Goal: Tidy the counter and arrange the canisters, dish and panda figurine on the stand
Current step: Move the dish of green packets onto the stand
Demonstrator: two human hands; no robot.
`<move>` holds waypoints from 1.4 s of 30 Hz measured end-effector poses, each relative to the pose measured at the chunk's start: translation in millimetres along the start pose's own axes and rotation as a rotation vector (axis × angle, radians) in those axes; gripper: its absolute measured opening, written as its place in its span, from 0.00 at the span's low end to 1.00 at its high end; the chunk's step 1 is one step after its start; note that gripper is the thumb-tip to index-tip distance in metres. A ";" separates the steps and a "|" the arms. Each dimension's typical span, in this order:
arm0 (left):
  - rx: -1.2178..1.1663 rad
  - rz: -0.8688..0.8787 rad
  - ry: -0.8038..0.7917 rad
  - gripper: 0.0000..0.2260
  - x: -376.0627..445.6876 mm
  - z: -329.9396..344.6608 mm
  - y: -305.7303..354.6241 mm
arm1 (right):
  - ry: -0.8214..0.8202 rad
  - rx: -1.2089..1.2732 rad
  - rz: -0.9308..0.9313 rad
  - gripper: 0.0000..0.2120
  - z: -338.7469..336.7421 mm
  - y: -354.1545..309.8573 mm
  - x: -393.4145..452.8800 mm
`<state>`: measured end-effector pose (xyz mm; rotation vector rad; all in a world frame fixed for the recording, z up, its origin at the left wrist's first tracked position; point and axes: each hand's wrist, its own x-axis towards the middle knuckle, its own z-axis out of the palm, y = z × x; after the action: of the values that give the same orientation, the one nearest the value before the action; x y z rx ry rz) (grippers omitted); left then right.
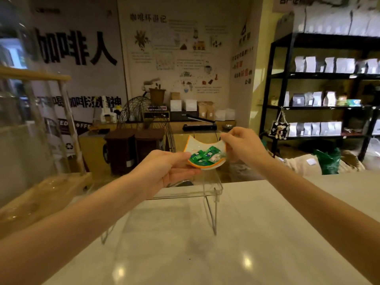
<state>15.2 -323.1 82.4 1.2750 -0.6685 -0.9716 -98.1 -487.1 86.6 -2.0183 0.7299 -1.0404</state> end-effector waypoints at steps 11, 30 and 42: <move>-0.043 -0.057 0.207 0.13 90.8 -12.5 -12.4 | -0.073 -0.037 0.063 0.15 62.2 46.9 69.5; -0.087 -0.101 0.185 0.14 123.3 -13.7 -32.2 | -0.202 0.015 0.212 0.20 73.4 78.9 72.9; 0.755 0.128 0.348 0.12 115.6 -18.6 -27.3 | -0.263 0.029 0.271 0.19 40.7 70.9 15.3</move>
<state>78.6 -416.3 40.7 1.9740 -0.8614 -0.3626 -66.3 -524.4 19.4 -1.9195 0.8127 -0.6125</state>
